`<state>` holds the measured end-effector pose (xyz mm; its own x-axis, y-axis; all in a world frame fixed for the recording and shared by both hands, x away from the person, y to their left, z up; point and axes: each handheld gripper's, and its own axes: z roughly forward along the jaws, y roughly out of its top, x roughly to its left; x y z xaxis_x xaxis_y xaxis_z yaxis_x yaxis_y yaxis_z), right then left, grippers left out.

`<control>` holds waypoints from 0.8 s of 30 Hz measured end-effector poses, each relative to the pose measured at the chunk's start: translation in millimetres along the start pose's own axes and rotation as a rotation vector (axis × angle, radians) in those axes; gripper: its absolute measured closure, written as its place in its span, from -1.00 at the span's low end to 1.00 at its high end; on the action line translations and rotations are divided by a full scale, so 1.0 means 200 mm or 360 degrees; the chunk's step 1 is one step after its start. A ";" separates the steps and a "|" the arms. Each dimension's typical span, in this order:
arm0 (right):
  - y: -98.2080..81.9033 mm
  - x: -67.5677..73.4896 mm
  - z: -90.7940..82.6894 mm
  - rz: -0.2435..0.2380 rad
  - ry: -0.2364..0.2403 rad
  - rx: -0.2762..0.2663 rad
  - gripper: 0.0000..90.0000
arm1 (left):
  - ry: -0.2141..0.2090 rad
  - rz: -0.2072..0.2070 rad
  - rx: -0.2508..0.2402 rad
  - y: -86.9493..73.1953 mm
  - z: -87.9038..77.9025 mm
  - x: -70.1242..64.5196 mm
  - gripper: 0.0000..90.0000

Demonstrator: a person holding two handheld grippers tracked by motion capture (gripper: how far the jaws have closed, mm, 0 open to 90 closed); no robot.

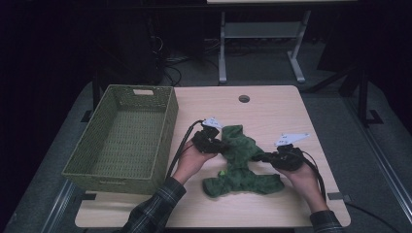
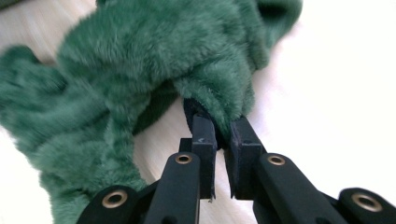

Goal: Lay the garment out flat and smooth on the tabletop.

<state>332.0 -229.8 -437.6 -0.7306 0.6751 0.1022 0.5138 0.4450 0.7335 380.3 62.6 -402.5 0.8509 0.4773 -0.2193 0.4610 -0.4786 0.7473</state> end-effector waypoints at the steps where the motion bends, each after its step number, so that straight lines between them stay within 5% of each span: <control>1: 0.01 0.00 -0.02 -0.0018 -0.0018 -0.0011 0.84 | 0.0003 0.0004 -0.0023 0.01 -0.03 -0.01 0.86; 6: 0.07 0.04 -0.14 -0.0098 -0.0088 -0.0068 0.84 | 0.0027 -0.0006 -0.0069 0.03 -0.13 -0.05 0.86; 10: 0.11 0.05 -0.18 -0.0126 -0.0085 -0.0071 0.83 | 0.0088 -0.0052 0.0012 -0.01 -0.14 -0.02 0.87; 18: 0.06 0.02 0.00 -0.0089 0.0004 0.0093 0.83 | 0.0152 -0.0191 0.0269 -0.15 -0.01 0.10 0.87; 24: 0.04 0.01 0.11 -0.0082 0.0050 0.0189 0.83 | 0.0173 -0.0215 0.0397 -0.23 0.08 0.14 0.87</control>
<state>344.9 -212.3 -447.5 -0.7702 0.6316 0.0888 0.5236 0.5465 0.6536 387.3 86.7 -452.3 0.7521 0.6185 -0.2277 0.6271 -0.5653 0.5359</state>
